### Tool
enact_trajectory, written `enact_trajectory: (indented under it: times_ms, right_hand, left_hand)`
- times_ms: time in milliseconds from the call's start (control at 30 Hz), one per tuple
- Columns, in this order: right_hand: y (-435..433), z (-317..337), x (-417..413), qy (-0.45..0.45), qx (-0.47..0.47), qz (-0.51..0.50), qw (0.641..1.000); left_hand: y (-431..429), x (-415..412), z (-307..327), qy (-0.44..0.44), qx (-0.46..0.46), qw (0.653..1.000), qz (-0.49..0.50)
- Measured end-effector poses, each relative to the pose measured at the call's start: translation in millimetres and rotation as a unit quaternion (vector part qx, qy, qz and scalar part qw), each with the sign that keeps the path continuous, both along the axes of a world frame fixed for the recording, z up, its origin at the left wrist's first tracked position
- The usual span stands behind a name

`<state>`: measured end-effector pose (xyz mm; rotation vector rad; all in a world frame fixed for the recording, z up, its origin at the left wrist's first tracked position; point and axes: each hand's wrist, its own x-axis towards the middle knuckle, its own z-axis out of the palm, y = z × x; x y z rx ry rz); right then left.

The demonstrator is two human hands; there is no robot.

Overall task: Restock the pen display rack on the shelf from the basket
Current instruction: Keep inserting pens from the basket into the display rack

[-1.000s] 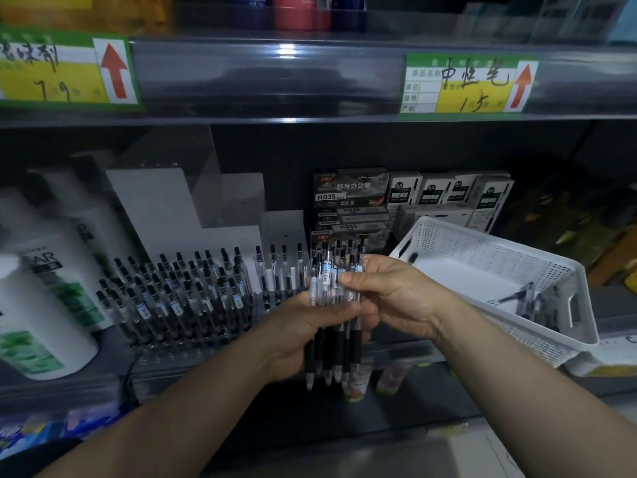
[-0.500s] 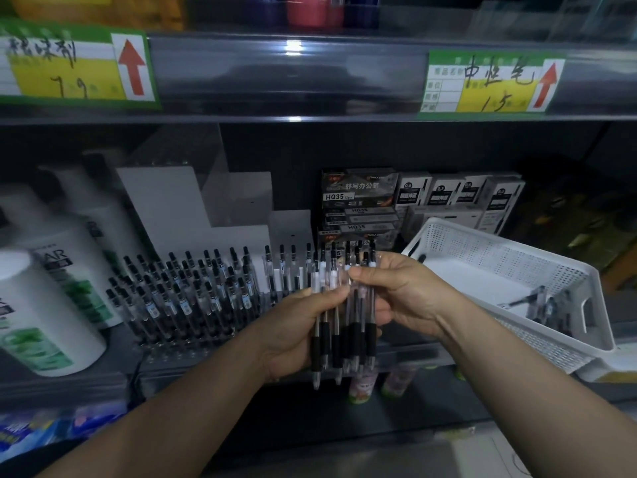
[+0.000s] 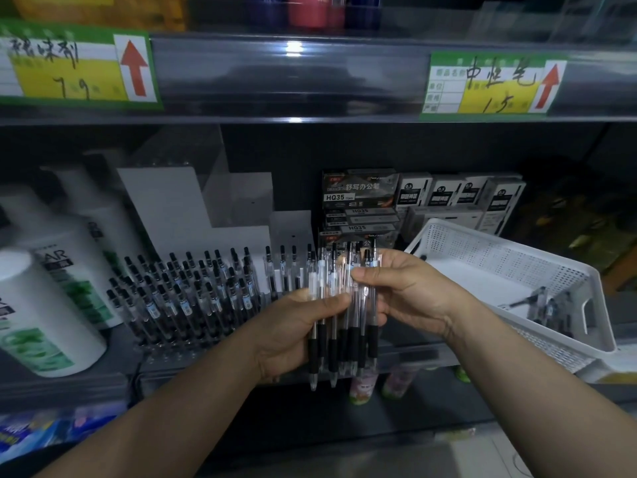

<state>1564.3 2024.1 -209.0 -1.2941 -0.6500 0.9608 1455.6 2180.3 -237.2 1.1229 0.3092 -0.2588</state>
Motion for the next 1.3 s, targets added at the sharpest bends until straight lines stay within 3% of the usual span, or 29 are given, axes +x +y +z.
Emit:
enact_trajectory:
  times_ms: [300, 533, 933, 1133, 1300]
  right_hand:
    - [2, 3, -2, -0.012, 0.023, 0.026, 0.999]
    - [2, 3, -2, -0.014, 0.023, 0.019, 0.999]
    - [7, 5, -9, -0.134, -0.052, -0.051, 0.988]
    - [6, 10, -8, -0.171, -0.067, -0.158, 0.97]
    - [6, 20, -15, -0.172, -0.057, -0.164, 0.97]
  left_hand:
    - [4, 1, -3, -0.02, 0.057, 0.998, -0.014]
    - [0, -1, 6, -0.037, 0.038, 0.998, -0.026]
    - [-15, -4, 10, -0.069, 0.035, 0.997, 0.025]
    - [-15, -5, 11, -0.099, 0.135, 0.983, 0.07]
    - [-18, -9, 21, -0.129, 0.22, 0.963, 0.09]
